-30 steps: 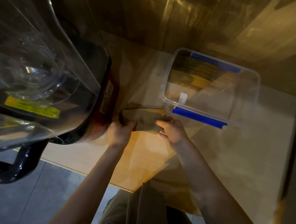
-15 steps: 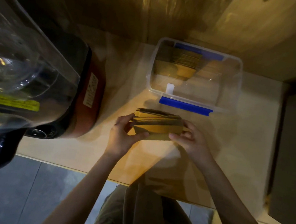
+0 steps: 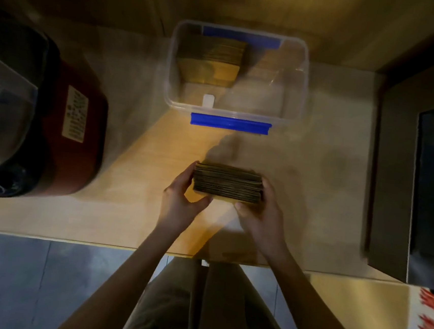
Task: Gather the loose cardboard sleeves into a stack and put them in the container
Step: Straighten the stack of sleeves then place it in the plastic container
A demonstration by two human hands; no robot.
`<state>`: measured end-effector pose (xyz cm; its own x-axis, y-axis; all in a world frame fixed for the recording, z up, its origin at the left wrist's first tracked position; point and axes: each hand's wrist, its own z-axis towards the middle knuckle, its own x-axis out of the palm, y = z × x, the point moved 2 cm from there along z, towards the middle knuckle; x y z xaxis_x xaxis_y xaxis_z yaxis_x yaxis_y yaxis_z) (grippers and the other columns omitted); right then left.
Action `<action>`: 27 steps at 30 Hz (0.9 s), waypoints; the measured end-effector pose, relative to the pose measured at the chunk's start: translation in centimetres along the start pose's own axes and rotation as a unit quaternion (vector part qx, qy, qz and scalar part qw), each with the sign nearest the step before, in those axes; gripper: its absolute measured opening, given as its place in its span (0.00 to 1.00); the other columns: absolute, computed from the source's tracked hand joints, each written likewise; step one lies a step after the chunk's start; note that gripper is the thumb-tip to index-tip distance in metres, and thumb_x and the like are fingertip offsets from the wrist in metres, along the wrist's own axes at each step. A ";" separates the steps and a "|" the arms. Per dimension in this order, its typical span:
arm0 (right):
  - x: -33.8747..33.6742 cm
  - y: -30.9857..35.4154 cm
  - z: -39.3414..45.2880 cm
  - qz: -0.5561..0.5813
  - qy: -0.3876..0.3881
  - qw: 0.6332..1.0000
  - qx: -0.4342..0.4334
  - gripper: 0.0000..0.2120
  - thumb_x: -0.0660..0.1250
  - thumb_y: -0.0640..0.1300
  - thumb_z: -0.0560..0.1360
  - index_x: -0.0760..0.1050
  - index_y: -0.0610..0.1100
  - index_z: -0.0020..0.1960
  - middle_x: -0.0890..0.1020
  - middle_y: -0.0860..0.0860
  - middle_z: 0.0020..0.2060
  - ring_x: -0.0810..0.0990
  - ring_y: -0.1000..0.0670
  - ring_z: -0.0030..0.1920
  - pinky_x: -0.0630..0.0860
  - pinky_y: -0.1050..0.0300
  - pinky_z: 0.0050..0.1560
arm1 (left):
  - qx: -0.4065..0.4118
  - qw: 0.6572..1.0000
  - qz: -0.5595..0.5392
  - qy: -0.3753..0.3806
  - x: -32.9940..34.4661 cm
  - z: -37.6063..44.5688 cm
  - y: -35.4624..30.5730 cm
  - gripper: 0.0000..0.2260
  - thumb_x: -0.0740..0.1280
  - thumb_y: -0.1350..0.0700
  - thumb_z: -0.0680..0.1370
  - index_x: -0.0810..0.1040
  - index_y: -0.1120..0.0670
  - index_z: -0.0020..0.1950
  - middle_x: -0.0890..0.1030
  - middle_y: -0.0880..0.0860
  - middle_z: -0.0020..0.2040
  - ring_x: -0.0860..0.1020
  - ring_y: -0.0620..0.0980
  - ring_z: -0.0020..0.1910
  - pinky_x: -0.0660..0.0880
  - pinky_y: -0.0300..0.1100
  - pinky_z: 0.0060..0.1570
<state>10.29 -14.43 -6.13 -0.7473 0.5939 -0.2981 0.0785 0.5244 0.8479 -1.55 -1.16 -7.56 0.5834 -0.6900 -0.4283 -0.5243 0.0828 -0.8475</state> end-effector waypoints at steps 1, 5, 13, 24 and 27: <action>0.1 -0.2 0.1 -0.002 0.006 1.000 0.003 0.34 0.69 0.35 0.70 0.59 0.49 0.71 0.72 0.54 0.65 0.71 0.60 0.63 0.70 0.71 0.60 | 0.000 1.000 -0.002 0.003 0.2 0.0 0.0 0.34 0.74 0.62 0.66 0.64 0.55 0.70 0.74 0.47 0.61 0.72 0.45 0.62 0.68 0.27 0.59; 0.2 -0.5 0.5 -0.002 0.005 1.000 0.016 0.41 0.70 0.34 0.69 0.51 0.52 0.73 0.66 0.59 0.65 0.66 0.63 0.64 0.65 0.83 0.52 | -0.007 1.000 -0.013 0.002 0.6 0.0 0.1 0.37 0.74 0.64 0.65 0.62 0.53 0.70 0.71 0.44 0.60 0.70 0.42 0.61 0.66 0.23 0.56; 1.9 -0.6 0.2 0.029 -0.060 0.998 0.020 0.32 0.67 0.32 0.70 0.58 0.44 0.70 0.72 0.53 0.61 0.71 0.56 0.62 0.67 0.77 0.56 | -0.037 0.998 -0.043 -0.034 2.6 -1.0 -0.1 0.33 0.72 0.63 0.68 0.60 0.54 0.69 0.75 0.53 0.60 0.73 0.50 0.61 0.73 0.46 0.61; 2.0 -0.9 0.1 0.028 -0.041 0.998 0.036 0.33 0.66 0.33 0.72 0.57 0.48 0.72 0.72 0.56 0.60 0.70 0.58 0.61 0.66 0.81 0.52 | -0.033 0.999 -0.032 -0.026 2.1 -1.2 0.4 0.34 0.71 0.62 0.69 0.59 0.53 0.72 0.75 0.51 0.61 0.72 0.46 0.61 0.71 0.33 0.58; 2.2 -0.9 0.2 0.044 -0.052 0.997 0.040 0.32 0.64 0.31 0.71 0.56 0.47 0.71 0.72 0.56 0.58 0.71 0.57 0.59 0.65 0.83 0.48 | -0.052 0.997 -0.058 -0.026 2.4 -1.3 0.6 0.34 0.71 0.63 0.69 0.59 0.52 0.71 0.74 0.49 0.61 0.72 0.48 0.62 0.72 0.44 0.61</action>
<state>8.67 -13.45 -7.65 -0.6627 0.6981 -0.2710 0.1962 0.5111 0.8369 -1.26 -3.74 -8.71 0.6740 -0.6518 -0.3476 -0.5111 -0.0718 -0.8565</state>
